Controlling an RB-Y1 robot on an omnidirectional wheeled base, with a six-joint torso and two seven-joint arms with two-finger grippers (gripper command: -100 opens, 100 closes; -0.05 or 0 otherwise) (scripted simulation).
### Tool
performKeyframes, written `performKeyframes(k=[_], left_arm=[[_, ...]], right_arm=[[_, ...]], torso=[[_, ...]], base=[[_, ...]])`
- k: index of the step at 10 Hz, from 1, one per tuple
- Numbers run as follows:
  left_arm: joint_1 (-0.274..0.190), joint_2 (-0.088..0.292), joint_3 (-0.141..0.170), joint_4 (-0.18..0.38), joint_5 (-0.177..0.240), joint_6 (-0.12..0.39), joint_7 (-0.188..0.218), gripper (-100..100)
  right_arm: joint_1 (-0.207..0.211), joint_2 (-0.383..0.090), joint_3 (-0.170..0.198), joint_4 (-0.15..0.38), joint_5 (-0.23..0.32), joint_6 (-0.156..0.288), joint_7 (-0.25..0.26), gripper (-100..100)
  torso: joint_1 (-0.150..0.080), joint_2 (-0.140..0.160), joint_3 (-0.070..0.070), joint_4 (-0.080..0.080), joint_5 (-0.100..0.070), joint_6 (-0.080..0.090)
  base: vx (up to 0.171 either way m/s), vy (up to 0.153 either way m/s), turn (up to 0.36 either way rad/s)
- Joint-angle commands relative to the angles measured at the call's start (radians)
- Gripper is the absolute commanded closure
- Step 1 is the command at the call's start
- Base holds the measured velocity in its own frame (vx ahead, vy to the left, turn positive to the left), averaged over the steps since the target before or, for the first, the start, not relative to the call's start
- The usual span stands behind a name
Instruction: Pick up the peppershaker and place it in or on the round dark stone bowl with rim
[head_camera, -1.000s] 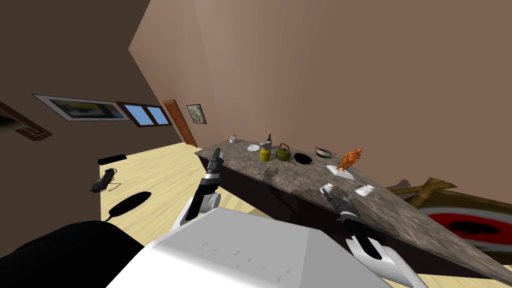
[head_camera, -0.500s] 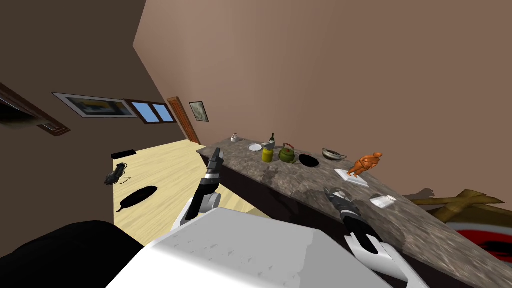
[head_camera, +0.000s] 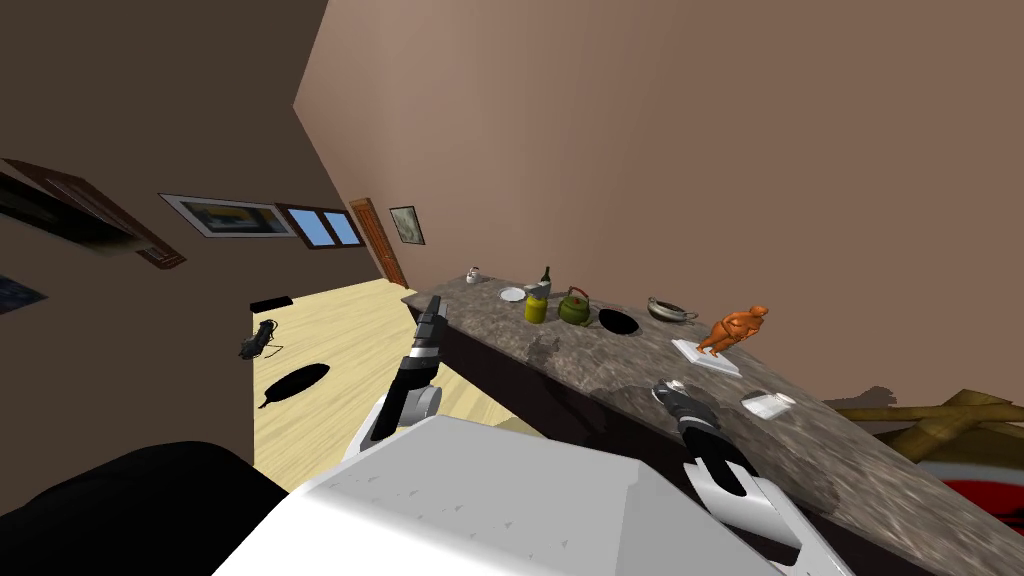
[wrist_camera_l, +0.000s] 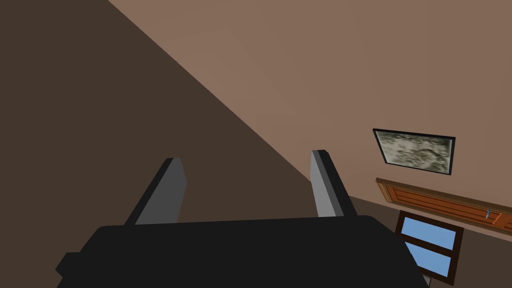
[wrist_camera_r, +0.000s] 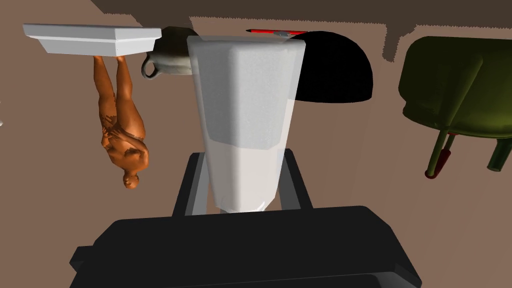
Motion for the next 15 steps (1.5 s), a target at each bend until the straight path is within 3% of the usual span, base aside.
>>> performKeyframes(k=[1, 3, 4, 5, 7, 8, 9, 10, 15], left_arm=[[0.0, 0.0, 0.0, 0.0, 0.0, 0.0, 0.0, 0], [0.0, 0.0, 0.0, 0.0, 0.0, 0.0, 0.0, 0], [0.0, 0.0, 0.0, 0.0, 0.0, 0.0, 0.0, 0], [0.0, 0.0, 0.0, 0.0, 0.0, 0.0, 0.0, 0], [0.0, 0.0, 0.0, 0.0, 0.0, 0.0, 0.0, 0], [0.0, 0.0, 0.0, 0.0, 0.0, 0.0, 0.0, 0], [0.0, 0.0, 0.0, 0.0, 0.0, 0.0, 0.0, 0], [0.0, 0.0, 0.0, 0.0, 0.0, 0.0, 0.0, 0], [-0.001, 0.0, 0.0, 0.0, 0.0, 0.0, 0.0, 0]], right_arm=[[0.0, 0.0, 0.0, 0.0, 0.0, 0.0, 0.0, 100], [0.0, 0.0, 0.0, 0.0, 0.0, 0.0, 0.0, 100], [0.0, 0.0, 0.0, 0.0, 0.0, 0.0, 0.0, 0], [0.022, -0.014, 0.013, -0.009, -0.008, -0.016, -0.008, 100], [0.064, -0.034, 0.032, -0.028, -0.021, -0.047, -0.022, 100], [0.048, -0.031, 0.023, -0.019, -0.017, -0.036, -0.017, 100], [0.051, -0.032, 0.024, -0.018, -0.018, -0.041, -0.019, 0], [0.053, -0.045, 0.027, -0.02, -0.022, -0.039, -0.03, 100], [0.045, -0.095, 0.034, -0.027, -0.035, -0.032, -0.065, 100]], torso=[[0.0, 0.0, 0.0, 0.0, 0.0, 0.0], [0.0, -0.001, 0.0, 0.0, 0.0, 0.0], [0.0, -0.001, 0.0, 0.0, 0.0, 0.0], [0.0, -0.001, 0.0, 0.0, 0.0, 0.0], [0.004, -0.004, -0.002, -0.001, 0.001, 0.002], [0.005, -0.004, -0.003, -0.002, 0.0, 0.002], [0.003, -0.003, -0.002, -0.001, 0.0, 0.001], [0.001, -0.002, -0.001, -0.001, -0.001, 0.001], [0.003, 0.02, 0.009, 0.0, -0.005, 0.003]], base=[[0.0, 0.0, 0.0], [0.0, 0.0, 0.0], [0.0, 0.0, 0.0], [0.056, 0.028, -0.215], [0.083, 0.08, -0.216], [0.035, 0.044, -0.047], [0.004, 0.009, 0.007], [-0.163, 0.04, 0.042], [-0.231, 0.06, 0.059]])
